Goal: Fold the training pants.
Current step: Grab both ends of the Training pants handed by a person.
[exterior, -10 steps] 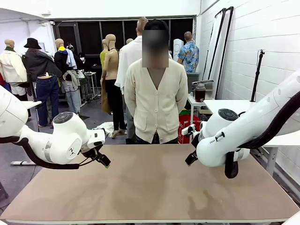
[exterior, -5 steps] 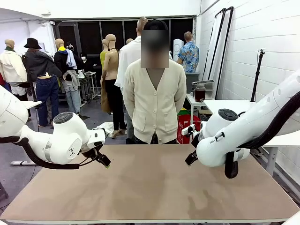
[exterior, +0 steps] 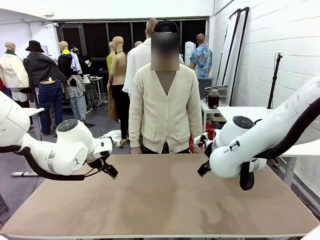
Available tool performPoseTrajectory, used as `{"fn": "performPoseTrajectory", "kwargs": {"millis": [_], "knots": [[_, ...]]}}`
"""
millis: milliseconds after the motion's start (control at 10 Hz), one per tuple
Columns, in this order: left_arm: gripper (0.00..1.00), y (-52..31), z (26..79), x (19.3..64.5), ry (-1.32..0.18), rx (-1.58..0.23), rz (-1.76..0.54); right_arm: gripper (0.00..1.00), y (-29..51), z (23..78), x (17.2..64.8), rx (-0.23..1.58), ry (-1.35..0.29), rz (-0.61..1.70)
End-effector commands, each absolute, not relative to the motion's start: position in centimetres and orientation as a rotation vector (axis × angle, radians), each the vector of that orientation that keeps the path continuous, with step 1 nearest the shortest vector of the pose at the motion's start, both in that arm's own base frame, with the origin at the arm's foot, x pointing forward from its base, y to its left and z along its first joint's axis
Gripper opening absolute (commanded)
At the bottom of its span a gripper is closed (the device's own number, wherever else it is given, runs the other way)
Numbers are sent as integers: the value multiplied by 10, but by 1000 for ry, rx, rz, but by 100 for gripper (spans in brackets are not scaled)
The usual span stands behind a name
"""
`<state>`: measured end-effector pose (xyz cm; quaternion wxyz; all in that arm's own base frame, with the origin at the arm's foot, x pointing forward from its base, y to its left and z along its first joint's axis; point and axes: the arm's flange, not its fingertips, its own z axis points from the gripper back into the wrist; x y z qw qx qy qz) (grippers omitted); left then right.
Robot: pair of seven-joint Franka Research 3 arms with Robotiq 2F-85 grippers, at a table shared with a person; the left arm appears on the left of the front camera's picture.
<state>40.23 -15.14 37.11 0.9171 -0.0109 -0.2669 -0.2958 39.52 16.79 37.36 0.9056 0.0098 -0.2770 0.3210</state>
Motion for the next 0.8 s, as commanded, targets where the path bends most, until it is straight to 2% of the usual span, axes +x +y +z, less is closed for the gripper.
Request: {"fn": "performPoseTrajectory", "kwargs": {"millis": [0, 200, 700], "knots": [[100, -151, 371, 403, -549, -22, -607, 100, 168, 374, 395, 21, -572, 663], [100, -152, 379, 401, -535, -23, -602, 100, 166, 380, 397, 55, -555, 655], [100, -157, 455, 391, -502, -2, -620, 100, 149, 452, 397, 125, -566, 714]]}}
